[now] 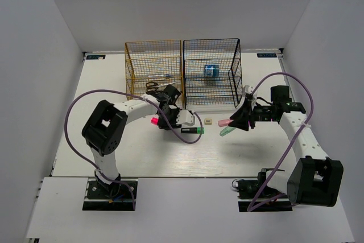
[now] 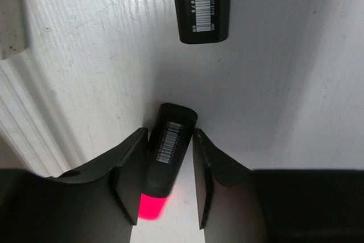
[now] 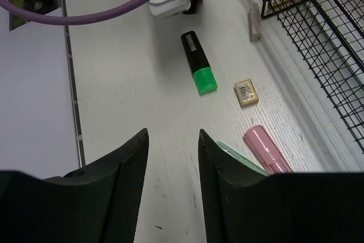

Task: Sort the stationery into containers
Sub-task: Pick up the pen from the center of the board.

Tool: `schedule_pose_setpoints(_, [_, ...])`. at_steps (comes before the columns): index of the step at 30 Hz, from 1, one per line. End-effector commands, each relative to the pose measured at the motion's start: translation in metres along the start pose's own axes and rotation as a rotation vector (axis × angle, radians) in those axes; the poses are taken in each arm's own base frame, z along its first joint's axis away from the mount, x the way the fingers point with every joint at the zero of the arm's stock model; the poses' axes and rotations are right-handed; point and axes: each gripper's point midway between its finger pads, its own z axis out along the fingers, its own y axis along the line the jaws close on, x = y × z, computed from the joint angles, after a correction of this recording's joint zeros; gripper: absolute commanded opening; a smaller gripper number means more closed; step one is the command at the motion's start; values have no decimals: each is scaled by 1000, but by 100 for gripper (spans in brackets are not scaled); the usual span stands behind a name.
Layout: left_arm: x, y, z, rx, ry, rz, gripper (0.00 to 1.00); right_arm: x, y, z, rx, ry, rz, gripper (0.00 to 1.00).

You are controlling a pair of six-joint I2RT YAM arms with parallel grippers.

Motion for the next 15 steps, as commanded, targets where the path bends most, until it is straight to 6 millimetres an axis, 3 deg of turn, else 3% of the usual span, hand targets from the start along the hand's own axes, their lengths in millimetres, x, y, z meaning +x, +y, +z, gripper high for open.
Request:
schedule_pose_setpoints(1, [4, -16, -1, 44, -14, -35, 46, -4, 9, -1, -26, -36, -2, 44])
schedule_pose_setpoints(6, [18, -30, 1, 23, 16, -59, 36, -9, 13, -3, -37, -54, -3, 44])
schedule_pose_setpoints(11, [23, -41, 3, 21, 26, -130, 17, -12, 17, -4, -43, -71, -5, 44])
schedule_pose_setpoints(14, [13, -31, -14, -24, 9, -163, 10, -12, 18, -6, -39, -75, -5, 44])
schedule_pose_setpoints(15, [0, -20, -27, -66, -19, -192, 9, -13, 17, -6, -36, -77, -7, 44])
